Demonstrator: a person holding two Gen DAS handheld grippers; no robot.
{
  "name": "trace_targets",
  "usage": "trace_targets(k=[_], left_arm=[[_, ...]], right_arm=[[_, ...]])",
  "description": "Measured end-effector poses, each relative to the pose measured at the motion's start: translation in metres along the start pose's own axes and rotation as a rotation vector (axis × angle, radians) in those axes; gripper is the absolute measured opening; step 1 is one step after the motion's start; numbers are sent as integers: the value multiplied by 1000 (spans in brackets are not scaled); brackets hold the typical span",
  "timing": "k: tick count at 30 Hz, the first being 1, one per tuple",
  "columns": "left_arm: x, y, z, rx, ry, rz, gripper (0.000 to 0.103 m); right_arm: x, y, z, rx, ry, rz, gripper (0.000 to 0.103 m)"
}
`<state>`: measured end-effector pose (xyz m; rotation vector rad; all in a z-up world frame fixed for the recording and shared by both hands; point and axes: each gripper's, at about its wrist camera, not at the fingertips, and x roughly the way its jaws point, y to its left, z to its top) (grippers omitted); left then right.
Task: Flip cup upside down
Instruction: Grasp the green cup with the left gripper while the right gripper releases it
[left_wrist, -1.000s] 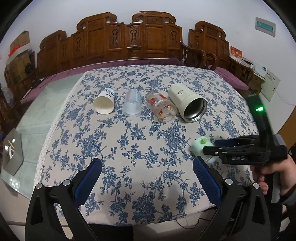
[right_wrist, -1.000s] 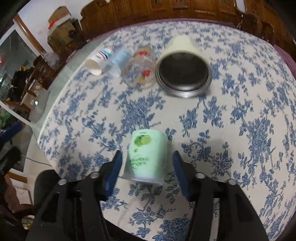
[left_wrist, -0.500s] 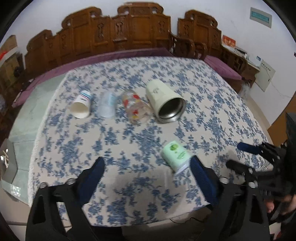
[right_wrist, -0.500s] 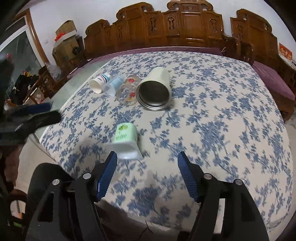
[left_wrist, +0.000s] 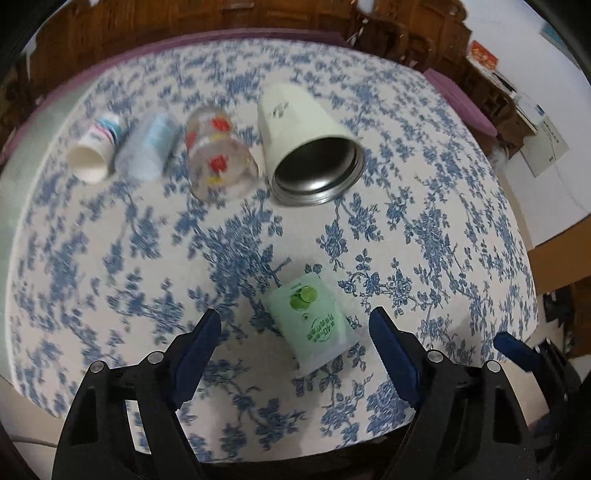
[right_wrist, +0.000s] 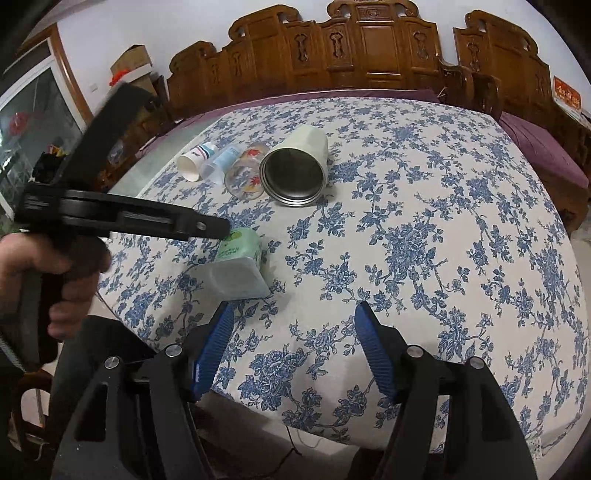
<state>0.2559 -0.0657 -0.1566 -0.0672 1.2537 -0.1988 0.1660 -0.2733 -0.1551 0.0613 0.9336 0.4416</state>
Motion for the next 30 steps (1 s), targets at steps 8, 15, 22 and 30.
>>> trace_targets(k=[8, 15, 22, 30], left_arm=[[38, 12, 4, -102, 129, -61, 79], [54, 12, 4, -127, 181, -104, 63], [50, 4, 6, -107, 139, -124, 44], [37, 5, 11, -23, -18, -102, 44]], right_arm=[[-7, -9, 4, 31, -22, 18, 70], [-11, -14, 8, 54, -37, 32, 70], [-8, -18, 7, 61, -31, 20, 70], [-4, -25, 6, 66, -32, -12, 70]])
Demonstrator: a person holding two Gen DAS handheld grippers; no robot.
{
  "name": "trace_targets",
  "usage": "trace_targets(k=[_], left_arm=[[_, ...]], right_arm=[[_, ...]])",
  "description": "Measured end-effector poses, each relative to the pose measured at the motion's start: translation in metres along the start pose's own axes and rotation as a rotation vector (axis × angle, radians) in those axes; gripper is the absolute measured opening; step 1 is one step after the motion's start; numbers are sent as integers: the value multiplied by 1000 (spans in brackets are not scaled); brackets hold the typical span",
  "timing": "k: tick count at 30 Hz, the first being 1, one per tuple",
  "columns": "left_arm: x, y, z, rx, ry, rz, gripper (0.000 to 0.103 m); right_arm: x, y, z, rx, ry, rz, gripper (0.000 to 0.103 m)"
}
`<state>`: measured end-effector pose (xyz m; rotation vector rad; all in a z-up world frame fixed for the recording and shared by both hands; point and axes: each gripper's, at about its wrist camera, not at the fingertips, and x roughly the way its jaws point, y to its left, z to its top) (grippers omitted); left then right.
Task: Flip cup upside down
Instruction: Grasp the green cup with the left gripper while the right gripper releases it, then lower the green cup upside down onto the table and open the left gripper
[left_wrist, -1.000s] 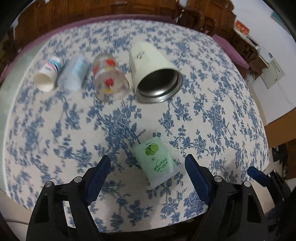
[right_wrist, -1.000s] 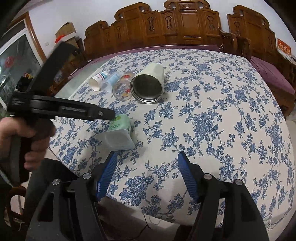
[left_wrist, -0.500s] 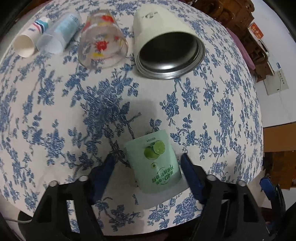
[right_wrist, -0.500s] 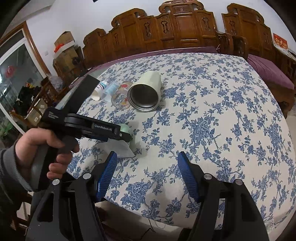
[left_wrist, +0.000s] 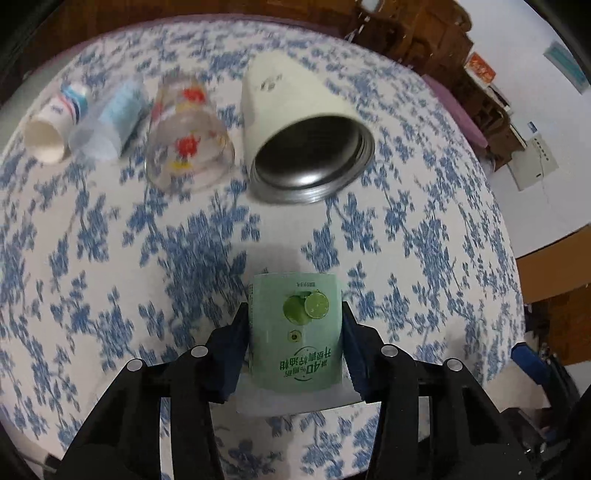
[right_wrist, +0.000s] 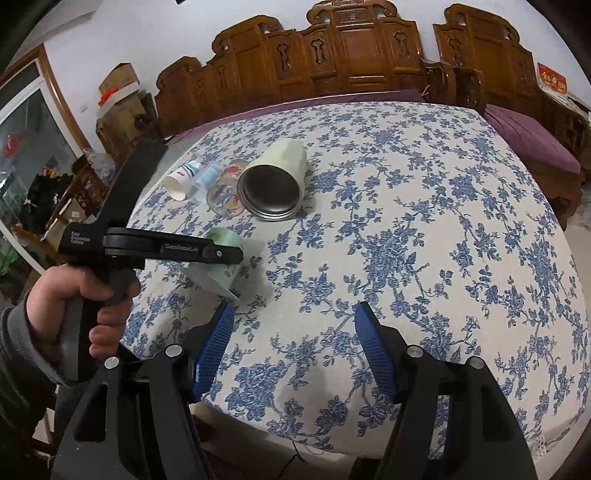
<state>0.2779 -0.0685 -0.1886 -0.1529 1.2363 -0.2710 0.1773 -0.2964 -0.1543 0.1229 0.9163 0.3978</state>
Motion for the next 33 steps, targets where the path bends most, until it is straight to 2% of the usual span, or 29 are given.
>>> trace_targets(k=[8, 14, 19, 26, 30, 33], left_arm=[[4, -4, 12, 84, -113, 41, 44], [-2, -7, 14, 133, -227, 67, 44], [-3, -10, 1, 187, -329, 139, 44], [3, -3, -21, 206, -371, 170, 44], [2, -7, -36, 257, -376, 208, 44], [2, -3, -42, 251, -371, 209, 44]], right_arm=[[9, -15, 1, 33, 14, -23, 70], [7, -29, 5, 62, 1, -37, 70], [4, -38, 8, 69, -15, -61, 70], [-1, -42, 12, 79, -33, -65, 70], [-3, -39, 12, 72, -38, -63, 70], [-4, -36, 12, 66, -39, -62, 70]])
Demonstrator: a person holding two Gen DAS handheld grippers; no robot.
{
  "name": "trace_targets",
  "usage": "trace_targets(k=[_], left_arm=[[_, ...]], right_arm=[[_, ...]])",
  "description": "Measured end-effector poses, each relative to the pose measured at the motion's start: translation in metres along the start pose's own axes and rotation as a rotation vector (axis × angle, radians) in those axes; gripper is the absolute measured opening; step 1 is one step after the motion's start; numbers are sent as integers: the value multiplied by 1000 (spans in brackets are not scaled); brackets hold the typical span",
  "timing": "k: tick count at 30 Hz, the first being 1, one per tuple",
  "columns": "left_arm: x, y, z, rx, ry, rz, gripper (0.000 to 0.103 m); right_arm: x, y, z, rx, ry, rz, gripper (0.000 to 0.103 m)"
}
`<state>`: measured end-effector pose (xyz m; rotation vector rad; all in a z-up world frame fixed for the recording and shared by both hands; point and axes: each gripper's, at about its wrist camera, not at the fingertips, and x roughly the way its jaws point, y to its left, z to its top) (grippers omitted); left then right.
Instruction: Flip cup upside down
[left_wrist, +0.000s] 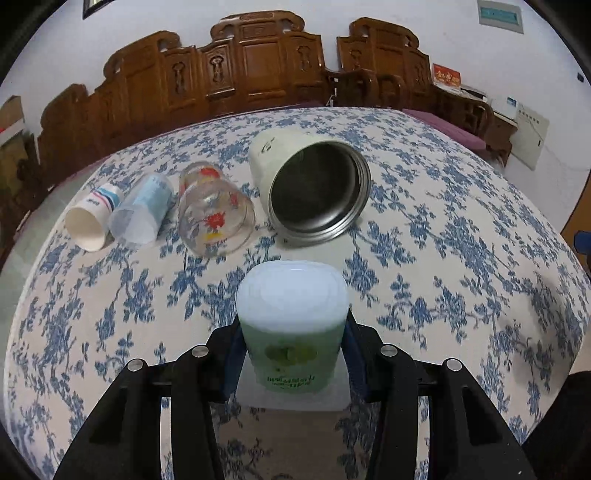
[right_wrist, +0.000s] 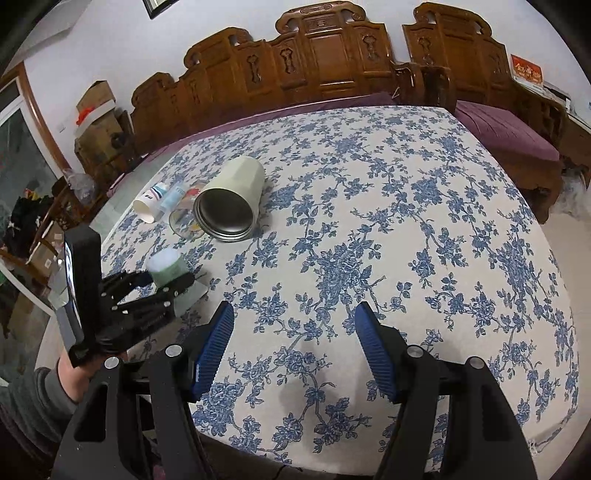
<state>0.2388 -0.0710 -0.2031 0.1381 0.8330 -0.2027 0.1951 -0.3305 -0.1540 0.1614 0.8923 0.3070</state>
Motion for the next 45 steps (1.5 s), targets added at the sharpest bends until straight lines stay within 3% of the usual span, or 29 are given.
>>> trace_targets(k=[6, 10, 15, 33, 35, 38, 40, 45], left_arm=[[-3, 2, -3, -14, 7, 4, 45], [-12, 4, -6, -18, -6, 16, 61], [-28, 8, -8, -33, -6, 16, 66], [-152, 46, -5, -70, -117, 63, 83], [-164, 49, -7, -76, -124, 72, 95], [-181, 53, -13, -93, -133, 69, 95], [-188, 54, -17, -102, -130, 78, 95], [-204, 57, -30, -127, -119, 102, 95]], right_arm=[[-1, 4, 0, -8, -2, -1, 70], [-2, 6, 0, -12, -4, -1, 70], [-5, 13, 1, -27, -16, -5, 70], [-47, 70, 4, -90, -153, 2, 70], [-51, 77, 1, -99, -164, -2, 70], [-54, 86, -3, -104, -174, -4, 71], [-56, 90, -6, -103, -179, -6, 82], [-64, 101, -18, -104, -200, -17, 97]])
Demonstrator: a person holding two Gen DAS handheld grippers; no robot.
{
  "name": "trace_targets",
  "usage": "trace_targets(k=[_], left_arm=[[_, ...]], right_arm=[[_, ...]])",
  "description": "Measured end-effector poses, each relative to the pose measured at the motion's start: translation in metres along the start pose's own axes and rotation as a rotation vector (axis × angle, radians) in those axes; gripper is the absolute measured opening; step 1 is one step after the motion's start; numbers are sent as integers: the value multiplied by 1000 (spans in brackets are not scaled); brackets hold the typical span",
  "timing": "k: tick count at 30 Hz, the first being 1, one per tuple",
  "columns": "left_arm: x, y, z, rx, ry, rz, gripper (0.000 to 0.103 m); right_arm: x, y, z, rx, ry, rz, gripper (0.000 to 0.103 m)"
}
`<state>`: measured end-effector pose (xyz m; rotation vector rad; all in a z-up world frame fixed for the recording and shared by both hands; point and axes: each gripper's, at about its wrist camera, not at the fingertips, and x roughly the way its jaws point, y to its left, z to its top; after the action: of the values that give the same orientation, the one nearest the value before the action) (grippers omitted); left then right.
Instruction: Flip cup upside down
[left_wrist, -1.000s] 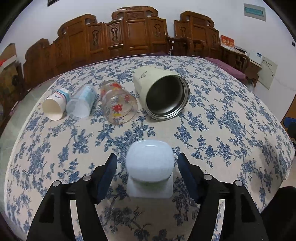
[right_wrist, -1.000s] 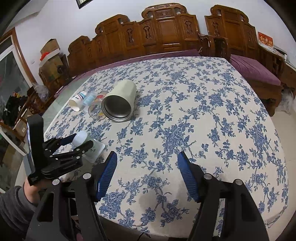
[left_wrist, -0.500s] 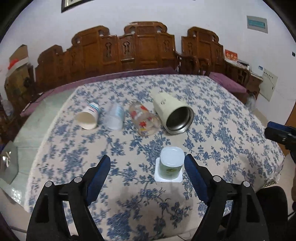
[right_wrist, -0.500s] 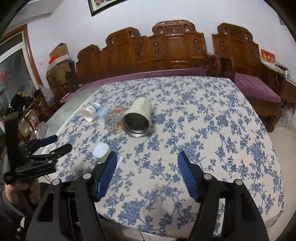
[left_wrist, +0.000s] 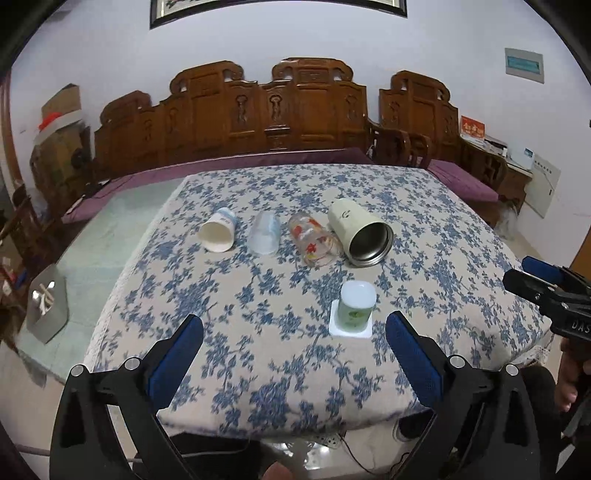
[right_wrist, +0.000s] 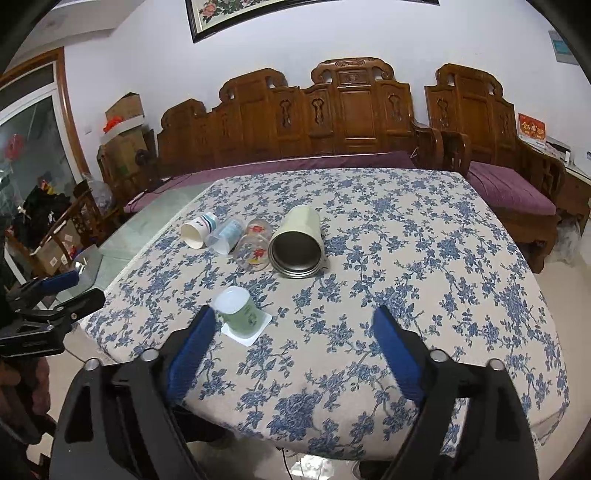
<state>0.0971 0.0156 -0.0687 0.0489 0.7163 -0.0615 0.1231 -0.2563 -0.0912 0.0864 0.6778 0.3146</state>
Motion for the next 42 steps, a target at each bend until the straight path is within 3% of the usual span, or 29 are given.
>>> trace_targets(k=[6, 14, 21, 42], left_arm=[[-28, 1, -11, -14, -24, 2, 95], [-75, -4, -12, -14, -133, 21, 95], [-103, -14, -12, 5, -192, 22, 95], [-114, -15, -17, -18, -220, 20, 95]], right_arm=[[-21, 12, -12, 7, -38, -33, 101], [-75, 35, -20, -24, -177, -74, 101], [-104, 49, -22, -34, -241, -58, 101], [-112, 53, -22, -23, -257, -48, 101]])
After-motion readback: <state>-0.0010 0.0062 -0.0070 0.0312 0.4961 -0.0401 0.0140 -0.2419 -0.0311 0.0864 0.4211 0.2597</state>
